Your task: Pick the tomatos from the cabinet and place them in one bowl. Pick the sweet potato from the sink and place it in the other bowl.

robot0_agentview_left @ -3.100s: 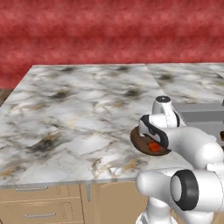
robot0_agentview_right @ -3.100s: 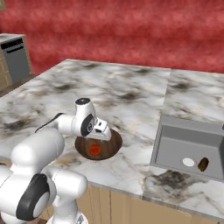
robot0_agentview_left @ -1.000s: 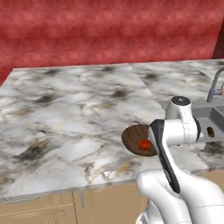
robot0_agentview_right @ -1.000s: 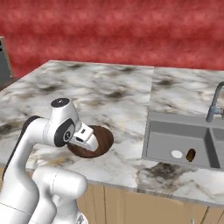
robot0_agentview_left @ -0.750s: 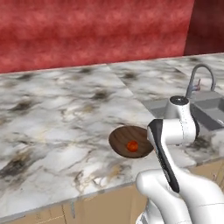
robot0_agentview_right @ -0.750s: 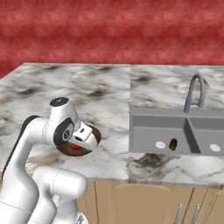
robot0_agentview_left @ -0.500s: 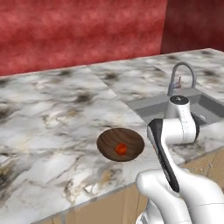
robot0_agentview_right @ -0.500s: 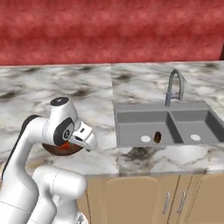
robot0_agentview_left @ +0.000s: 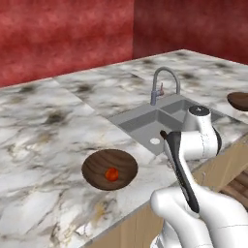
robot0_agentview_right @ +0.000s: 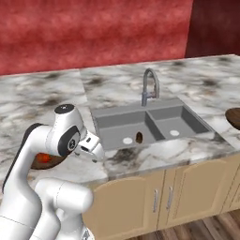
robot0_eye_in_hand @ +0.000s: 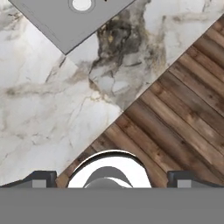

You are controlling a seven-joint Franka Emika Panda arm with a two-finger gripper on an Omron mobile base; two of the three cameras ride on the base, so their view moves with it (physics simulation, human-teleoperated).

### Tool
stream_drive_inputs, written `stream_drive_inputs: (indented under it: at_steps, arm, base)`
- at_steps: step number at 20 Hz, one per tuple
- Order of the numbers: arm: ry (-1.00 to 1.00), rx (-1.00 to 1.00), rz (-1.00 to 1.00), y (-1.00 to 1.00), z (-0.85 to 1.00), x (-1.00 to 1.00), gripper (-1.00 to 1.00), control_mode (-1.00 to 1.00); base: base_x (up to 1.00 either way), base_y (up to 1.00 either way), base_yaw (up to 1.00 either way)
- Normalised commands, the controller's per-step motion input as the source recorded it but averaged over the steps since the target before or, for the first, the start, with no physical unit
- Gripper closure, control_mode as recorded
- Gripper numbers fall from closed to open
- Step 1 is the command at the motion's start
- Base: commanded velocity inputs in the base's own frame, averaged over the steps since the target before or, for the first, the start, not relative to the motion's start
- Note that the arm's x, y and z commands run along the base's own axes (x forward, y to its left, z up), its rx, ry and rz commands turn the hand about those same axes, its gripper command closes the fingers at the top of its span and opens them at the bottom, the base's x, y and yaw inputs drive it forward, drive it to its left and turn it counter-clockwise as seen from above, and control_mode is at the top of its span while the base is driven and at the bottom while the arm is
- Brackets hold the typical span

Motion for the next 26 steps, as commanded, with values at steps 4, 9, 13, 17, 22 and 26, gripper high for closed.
stream_drive_inputs:
  at_steps: [4, 9, 13, 17, 22, 26]
  arm:
    - [0.00, 0.00, 0.00, 0.00, 0.00, 0.00, -1.00, 1.00]
    - [0.00, 0.00, 0.00, 0.00, 0.00, 0.00, -1.00, 1.00]
    - [0.00, 0.00, 0.00, 0.00, 0.00, 0.00, -1.00, 1.00]
    - [0.00, 0.00, 0.00, 0.00, 0.00, 0.00, -1.00, 1.00]
    - [0.00, 0.00, 0.00, 0.00, 0.00, 0.00, -1.00, 1.00]
    - [0.00, 0.00, 0.00, 0.00, 0.00, 0.00, -1.00, 1.00]
  base:
    - [0.01, -0.18, -0.42]
    - [0.03, -0.12, -0.42]
    - [0.01, -0.14, -0.41]
    - [0.29, -0.10, -0.33]
    - [0.22, -0.08, -0.39]
    - [0.20, -0.11, -0.39]
